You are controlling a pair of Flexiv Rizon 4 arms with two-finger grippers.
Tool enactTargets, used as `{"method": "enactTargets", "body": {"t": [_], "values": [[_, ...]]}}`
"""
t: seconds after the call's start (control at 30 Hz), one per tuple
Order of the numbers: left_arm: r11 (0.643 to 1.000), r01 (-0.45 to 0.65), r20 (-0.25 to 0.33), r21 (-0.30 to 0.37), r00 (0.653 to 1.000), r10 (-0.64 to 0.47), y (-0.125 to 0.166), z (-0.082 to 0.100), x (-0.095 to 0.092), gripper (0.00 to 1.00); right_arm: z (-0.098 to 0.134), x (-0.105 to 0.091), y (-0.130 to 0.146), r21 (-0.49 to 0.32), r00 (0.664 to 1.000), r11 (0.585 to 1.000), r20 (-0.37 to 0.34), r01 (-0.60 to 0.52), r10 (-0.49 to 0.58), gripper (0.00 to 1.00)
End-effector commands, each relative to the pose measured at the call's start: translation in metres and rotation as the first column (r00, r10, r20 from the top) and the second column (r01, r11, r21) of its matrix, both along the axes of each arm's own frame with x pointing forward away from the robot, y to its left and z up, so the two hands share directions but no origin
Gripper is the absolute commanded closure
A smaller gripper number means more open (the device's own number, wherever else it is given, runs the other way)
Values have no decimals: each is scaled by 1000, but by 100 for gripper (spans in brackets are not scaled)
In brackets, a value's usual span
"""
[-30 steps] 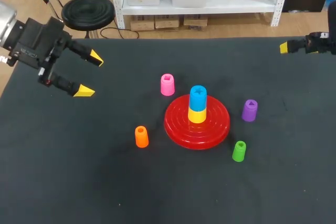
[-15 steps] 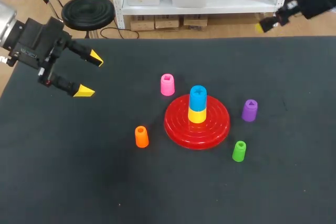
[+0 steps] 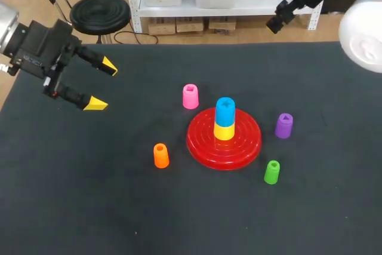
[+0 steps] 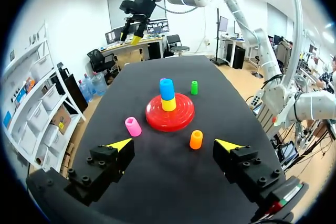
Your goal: Pick up and stack the cylinders on the red base in this order: pink,purple,orange,green
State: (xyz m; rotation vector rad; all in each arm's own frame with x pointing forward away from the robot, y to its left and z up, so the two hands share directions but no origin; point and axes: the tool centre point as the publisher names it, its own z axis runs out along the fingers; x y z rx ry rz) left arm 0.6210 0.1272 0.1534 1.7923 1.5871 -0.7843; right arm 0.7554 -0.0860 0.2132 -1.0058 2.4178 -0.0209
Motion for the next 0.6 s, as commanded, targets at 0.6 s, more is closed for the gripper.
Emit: {"method": "enactTargets", "body": {"t": [0.6], "values": [[1000,-2,4,-3,1000,2,1,-1,-1,0,-18,-2,93,-210,932,908,-75,-363,356,0]]}}
